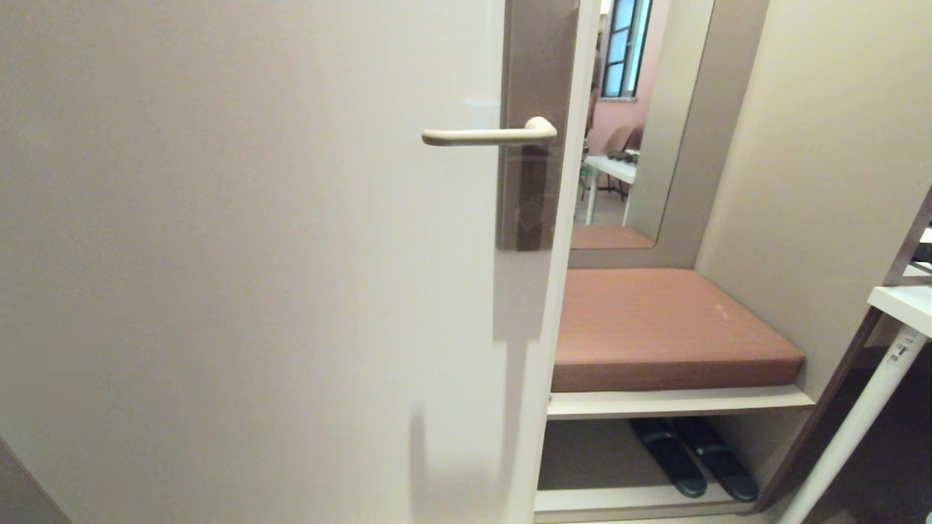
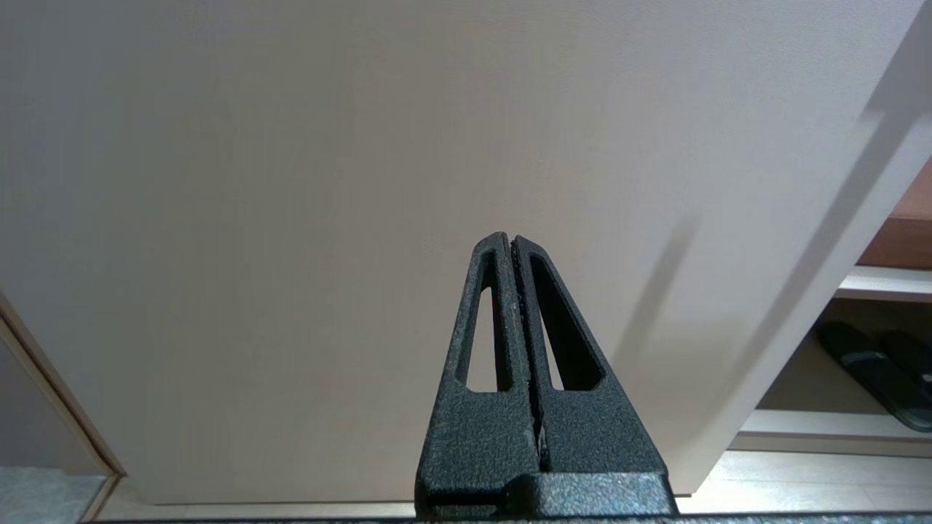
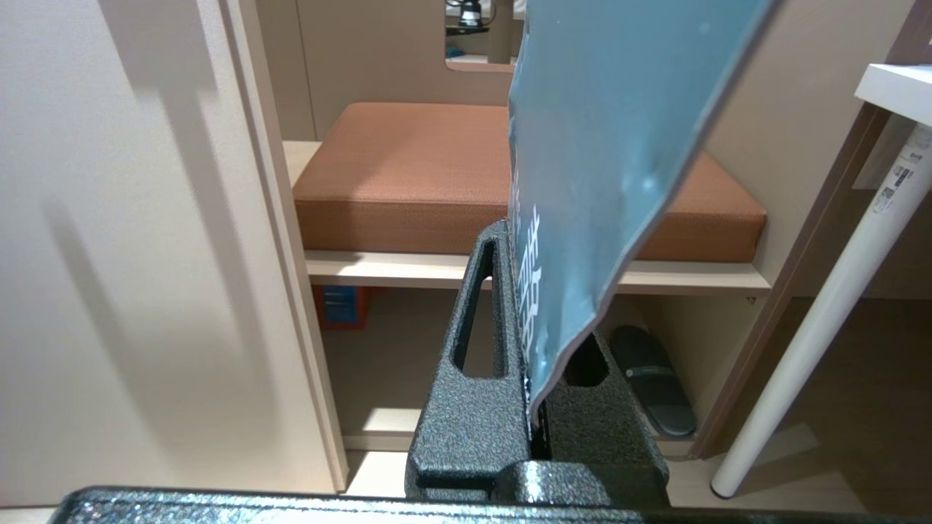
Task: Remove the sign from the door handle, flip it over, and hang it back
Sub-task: Hand it to the other hand
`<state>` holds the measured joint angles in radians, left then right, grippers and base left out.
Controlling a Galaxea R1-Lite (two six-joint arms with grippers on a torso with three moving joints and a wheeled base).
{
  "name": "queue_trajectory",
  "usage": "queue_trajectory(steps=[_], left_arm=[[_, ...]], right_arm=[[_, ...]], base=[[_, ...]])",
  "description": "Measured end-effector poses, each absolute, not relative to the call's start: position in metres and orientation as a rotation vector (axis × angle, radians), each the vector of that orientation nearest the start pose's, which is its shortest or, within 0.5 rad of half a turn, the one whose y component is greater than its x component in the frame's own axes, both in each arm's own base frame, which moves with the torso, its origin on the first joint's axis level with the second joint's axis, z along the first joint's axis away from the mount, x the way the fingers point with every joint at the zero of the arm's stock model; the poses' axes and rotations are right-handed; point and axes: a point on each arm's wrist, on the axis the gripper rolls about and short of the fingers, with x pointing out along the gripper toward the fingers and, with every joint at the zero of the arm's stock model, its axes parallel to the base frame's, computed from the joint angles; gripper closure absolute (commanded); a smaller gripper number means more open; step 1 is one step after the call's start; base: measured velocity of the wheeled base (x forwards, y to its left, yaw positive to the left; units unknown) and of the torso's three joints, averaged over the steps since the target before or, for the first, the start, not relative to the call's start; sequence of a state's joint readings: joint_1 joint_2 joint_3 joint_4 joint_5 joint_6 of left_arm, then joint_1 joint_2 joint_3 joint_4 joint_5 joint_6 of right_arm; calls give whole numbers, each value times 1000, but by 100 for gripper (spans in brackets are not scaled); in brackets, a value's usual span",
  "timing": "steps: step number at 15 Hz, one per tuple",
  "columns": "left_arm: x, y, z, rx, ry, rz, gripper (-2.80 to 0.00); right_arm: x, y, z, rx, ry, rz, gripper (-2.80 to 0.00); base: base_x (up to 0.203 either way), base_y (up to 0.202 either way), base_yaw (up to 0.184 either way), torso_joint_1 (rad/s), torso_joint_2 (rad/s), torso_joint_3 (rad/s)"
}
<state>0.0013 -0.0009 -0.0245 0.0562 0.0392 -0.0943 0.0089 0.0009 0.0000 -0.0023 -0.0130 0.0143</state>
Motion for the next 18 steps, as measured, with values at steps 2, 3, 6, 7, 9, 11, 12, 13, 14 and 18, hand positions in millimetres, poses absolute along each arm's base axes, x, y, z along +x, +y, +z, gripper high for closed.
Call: queue_trajectory(steps=[2, 3, 6, 7, 9, 11, 12, 13, 14, 18], left_arm=[[-25, 1, 76, -93, 29, 42, 0], [-25, 1, 76, -92, 29, 42, 0], [-25, 1, 76, -92, 29, 42, 0], [-25, 1, 76, -92, 29, 42, 0], [-25, 1, 76, -93, 29, 42, 0], [-25, 1, 76, -92, 29, 42, 0], [-25, 1, 76, -92, 29, 42, 0], [-25, 1, 76, -92, 29, 42, 0], [-25, 1, 76, -92, 29, 42, 0], [-25, 1, 76, -92, 30, 41, 0]], right_arm=[[-23, -1, 76, 15, -2, -4, 0], [-23, -1, 76, 15, -1, -4, 0], [-23, 0, 76, 15, -2, -4, 0], [-23, 0, 76, 15, -2, -4, 0], [-23, -1, 76, 15, -2, -5, 0], [-23, -1, 76, 15, -1, -4, 0], [-23, -1, 76, 14, -1, -4, 0], [-23, -1, 76, 15, -2, -5, 0], [-23, -1, 76, 15, -1, -5, 0], [-23, 0, 76, 14, -2, -6, 0]], base=[[0, 0, 0, 0, 0, 0], [0, 0, 0, 0, 0, 0], [0, 0, 0, 0, 0, 0], [0, 0, 0, 0, 0, 0], [0, 0, 0, 0, 0, 0], [0, 0, 0, 0, 0, 0], [0, 0, 0, 0, 0, 0], [0, 0, 0, 0, 0, 0], [0, 0, 0, 0, 0, 0], [0, 0, 0, 0, 0, 0]])
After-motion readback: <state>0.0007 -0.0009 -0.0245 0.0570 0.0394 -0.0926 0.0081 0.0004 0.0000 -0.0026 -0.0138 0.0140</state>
